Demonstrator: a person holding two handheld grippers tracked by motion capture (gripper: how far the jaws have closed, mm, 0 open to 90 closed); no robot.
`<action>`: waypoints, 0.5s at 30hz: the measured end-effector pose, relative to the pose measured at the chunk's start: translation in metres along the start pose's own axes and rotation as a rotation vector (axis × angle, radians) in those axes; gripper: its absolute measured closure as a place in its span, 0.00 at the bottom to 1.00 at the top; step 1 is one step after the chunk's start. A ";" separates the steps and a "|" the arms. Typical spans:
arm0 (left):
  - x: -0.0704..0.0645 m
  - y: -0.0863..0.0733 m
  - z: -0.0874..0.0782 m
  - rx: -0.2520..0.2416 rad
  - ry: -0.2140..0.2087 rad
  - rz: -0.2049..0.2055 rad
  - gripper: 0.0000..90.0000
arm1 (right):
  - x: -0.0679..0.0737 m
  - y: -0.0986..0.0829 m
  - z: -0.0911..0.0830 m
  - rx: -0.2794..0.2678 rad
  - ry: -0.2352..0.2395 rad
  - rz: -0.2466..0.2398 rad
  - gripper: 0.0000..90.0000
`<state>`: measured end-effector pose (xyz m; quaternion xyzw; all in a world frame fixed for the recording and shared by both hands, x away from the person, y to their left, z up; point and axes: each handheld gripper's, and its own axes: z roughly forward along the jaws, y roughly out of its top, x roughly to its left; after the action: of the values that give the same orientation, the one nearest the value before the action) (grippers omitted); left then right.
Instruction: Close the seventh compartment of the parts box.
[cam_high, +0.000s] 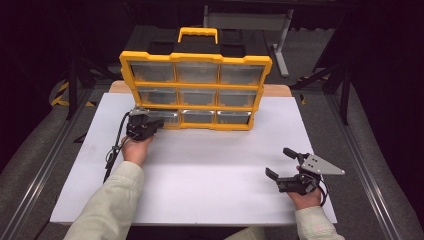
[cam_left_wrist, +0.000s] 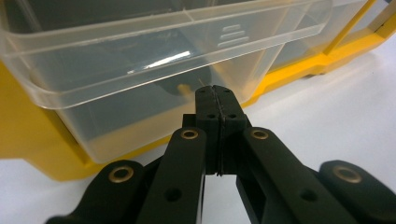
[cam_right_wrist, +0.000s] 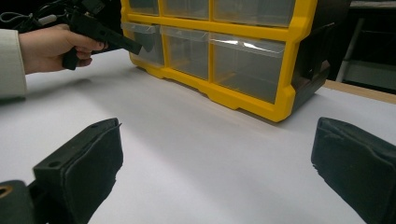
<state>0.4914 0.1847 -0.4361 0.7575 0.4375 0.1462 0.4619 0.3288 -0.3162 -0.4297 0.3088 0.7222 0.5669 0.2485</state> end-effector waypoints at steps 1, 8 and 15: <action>0.000 0.000 0.001 -0.007 -0.002 0.001 1.00 | 0.000 0.000 0.000 0.001 0.000 0.000 0.03; 0.004 -0.002 0.008 -0.048 -0.017 -0.048 1.00 | -0.001 0.000 0.000 -0.002 0.000 0.001 0.03; 0.005 -0.004 0.013 -0.055 -0.010 -0.063 1.00 | -0.001 0.000 0.000 -0.002 0.002 0.006 0.03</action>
<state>0.5009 0.1821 -0.4470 0.7312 0.4547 0.1399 0.4890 0.3288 -0.3171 -0.4300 0.3100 0.7210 0.5687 0.2462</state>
